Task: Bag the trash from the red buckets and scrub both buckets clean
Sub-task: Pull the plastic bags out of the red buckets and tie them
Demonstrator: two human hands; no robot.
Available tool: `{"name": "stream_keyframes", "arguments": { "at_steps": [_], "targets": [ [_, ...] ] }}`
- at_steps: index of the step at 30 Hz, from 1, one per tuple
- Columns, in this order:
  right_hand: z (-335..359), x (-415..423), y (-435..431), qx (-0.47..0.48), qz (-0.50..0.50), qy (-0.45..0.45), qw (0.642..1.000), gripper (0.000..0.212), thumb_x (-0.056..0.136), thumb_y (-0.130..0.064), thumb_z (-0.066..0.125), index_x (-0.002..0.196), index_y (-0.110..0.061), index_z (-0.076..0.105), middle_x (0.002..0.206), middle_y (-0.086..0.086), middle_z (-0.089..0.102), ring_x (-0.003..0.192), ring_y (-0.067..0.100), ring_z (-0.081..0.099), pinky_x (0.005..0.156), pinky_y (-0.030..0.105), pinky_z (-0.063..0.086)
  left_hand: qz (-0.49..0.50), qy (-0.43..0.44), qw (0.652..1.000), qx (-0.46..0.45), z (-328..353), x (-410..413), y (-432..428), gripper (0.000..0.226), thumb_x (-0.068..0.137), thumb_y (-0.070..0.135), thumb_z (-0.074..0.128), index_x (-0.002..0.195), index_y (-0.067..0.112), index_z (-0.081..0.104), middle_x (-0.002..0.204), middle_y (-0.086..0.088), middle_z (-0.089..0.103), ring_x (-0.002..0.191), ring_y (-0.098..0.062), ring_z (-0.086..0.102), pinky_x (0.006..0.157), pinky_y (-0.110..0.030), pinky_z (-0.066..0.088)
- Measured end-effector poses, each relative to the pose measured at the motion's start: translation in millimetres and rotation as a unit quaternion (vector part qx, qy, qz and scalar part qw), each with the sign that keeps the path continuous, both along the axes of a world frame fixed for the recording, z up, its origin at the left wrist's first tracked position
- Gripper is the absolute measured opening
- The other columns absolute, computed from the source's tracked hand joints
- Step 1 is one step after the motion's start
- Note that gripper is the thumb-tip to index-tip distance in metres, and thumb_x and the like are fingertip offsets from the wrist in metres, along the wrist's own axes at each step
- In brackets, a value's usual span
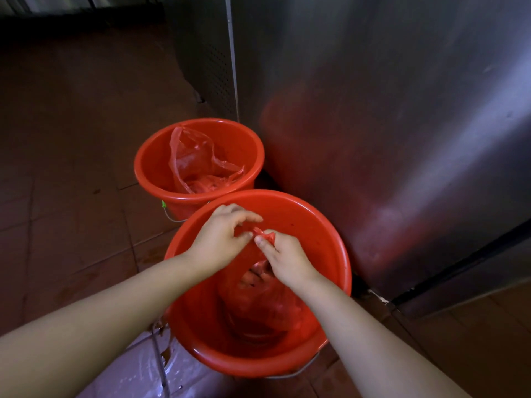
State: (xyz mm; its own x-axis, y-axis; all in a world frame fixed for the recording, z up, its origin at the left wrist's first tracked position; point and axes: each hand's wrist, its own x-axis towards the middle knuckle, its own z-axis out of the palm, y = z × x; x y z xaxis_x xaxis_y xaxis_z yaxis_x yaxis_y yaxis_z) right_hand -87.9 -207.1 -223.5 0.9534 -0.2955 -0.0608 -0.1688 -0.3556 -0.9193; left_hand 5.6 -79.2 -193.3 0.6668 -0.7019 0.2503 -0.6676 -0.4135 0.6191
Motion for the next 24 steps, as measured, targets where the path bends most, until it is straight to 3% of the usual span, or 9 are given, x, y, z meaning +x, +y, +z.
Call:
{"name": "stream_keyframes", "arguments": {
  "at_steps": [4, 7, 9, 12, 14, 16, 18, 20, 24],
  "targets": [
    [9, -1, 1, 0.099, -0.024, 0.01, 0.995, 0.023, 0.098, -0.017, 0.049, 0.079, -0.021, 0.06, 0.054, -0.007, 0.053, 0.045, 0.001, 0.047, 0.051, 0.019, 0.044, 0.011, -0.028, 0.999, 0.019, -8, 2, 4, 0.013, 0.076, 0.014, 0.075, 0.08, 0.025, 0.071, 0.077, 0.015, 0.061, 0.081, -0.012, 0.052, 0.075, -0.024, 0.041],
    [10, 0, -3, 0.219, -0.082, -0.001, 0.972, 0.012, 0.093, -0.007, 0.056, 0.091, -0.008, 0.067, 0.064, 0.003, 0.064, 0.054, 0.009, 0.06, 0.056, 0.02, 0.049, 0.041, 0.087, 0.995, -0.006, -10, 2, 8, 0.02, 0.075, 0.011, 0.076, 0.073, 0.028, 0.068, 0.072, 0.017, 0.064, 0.075, -0.002, 0.056, 0.071, -0.015, 0.041],
    [9, -1, -6, 0.214, -0.098, -0.007, 0.972, 0.011, 0.084, 0.0, 0.066, 0.084, -0.01, 0.07, 0.069, 0.003, 0.068, 0.062, 0.01, 0.062, 0.061, 0.019, 0.05, 0.003, 0.185, 0.983, -0.009, -10, -2, 9, 0.024, 0.073, 0.005, 0.077, 0.069, 0.027, 0.067, 0.066, 0.015, 0.067, 0.068, 0.004, 0.06, 0.068, -0.01, 0.043],
    [9, -3, -9, 0.168, -0.073, -0.007, 0.983, 0.024, 0.073, 0.009, 0.073, 0.073, -0.014, 0.066, 0.072, 0.0, 0.068, 0.064, 0.001, 0.06, 0.062, 0.015, 0.047, -0.057, 0.231, 0.971, 0.031, -12, -1, 13, 0.028, 0.074, -0.001, 0.075, 0.07, 0.025, 0.067, 0.065, 0.018, 0.068, 0.067, 0.005, 0.061, 0.068, -0.01, 0.044],
    [10, -4, -11, 0.123, -0.043, -0.013, 0.991, 0.029, 0.07, 0.013, 0.073, 0.071, -0.014, 0.062, 0.071, 0.0, 0.064, 0.061, -0.004, 0.058, 0.06, 0.012, 0.046, -0.031, 0.198, 0.98, 0.017, -16, 7, 13, 0.025, 0.074, 0.002, 0.072, 0.077, 0.026, 0.065, 0.076, 0.011, 0.068, 0.074, -0.001, 0.061, 0.072, -0.017, 0.044],
    [12, -5, -11, 0.067, -0.014, -0.021, 0.997, 0.033, 0.068, 0.013, 0.074, 0.071, -0.017, 0.06, 0.069, -0.004, 0.063, 0.06, -0.005, 0.057, 0.06, 0.011, 0.045, -0.027, 0.129, 0.991, 0.032, -19, 12, 10, 0.023, 0.074, 0.014, 0.065, 0.095, 0.024, 0.063, 0.096, 0.01, 0.064, 0.089, -0.004, 0.057, 0.082, -0.022, 0.042],
    [9, -7, -11, -0.001, -0.001, -0.038, 0.999, 0.039, 0.067, 0.01, 0.073, 0.069, -0.026, 0.059, 0.068, -0.009, 0.062, 0.063, -0.004, 0.058, 0.062, 0.015, 0.046, -0.085, 0.148, 0.984, 0.06, -21, 10, 5, 0.032, 0.082, 0.012, 0.057, 0.113, 0.019, 0.06, 0.11, 0.01, 0.061, 0.101, 0.002, 0.054, 0.09, -0.015, 0.038],
    [8, -9, -10, -0.073, 0.007, -0.055, 0.996, 0.036, 0.067, 0.007, 0.068, 0.068, -0.028, 0.058, 0.069, -0.01, 0.062, 0.066, 0.001, 0.058, 0.062, 0.022, 0.048, -0.111, 0.216, 0.969, 0.054, -23, 6, 3, 0.028, 0.092, 0.002, 0.05, 0.111, 0.021, 0.058, 0.108, 0.004, 0.062, 0.094, 0.013, 0.054, 0.087, -0.008, 0.038],
    [14, -12, -14, -0.246, 0.025, -0.148, 0.958, 0.023, 0.062, 0.001, 0.058, 0.071, -0.02, 0.055, 0.071, -0.012, 0.055, 0.071, 0.004, 0.051, 0.066, 0.021, 0.042, -0.096, 0.305, 0.947, 0.012, -22, 6, 2, 0.029, 0.094, 0.005, 0.05, 0.102, 0.031, 0.058, 0.093, -0.005, 0.064, 0.075, 0.001, 0.056, 0.075, -0.016, 0.043]
  ]
}}
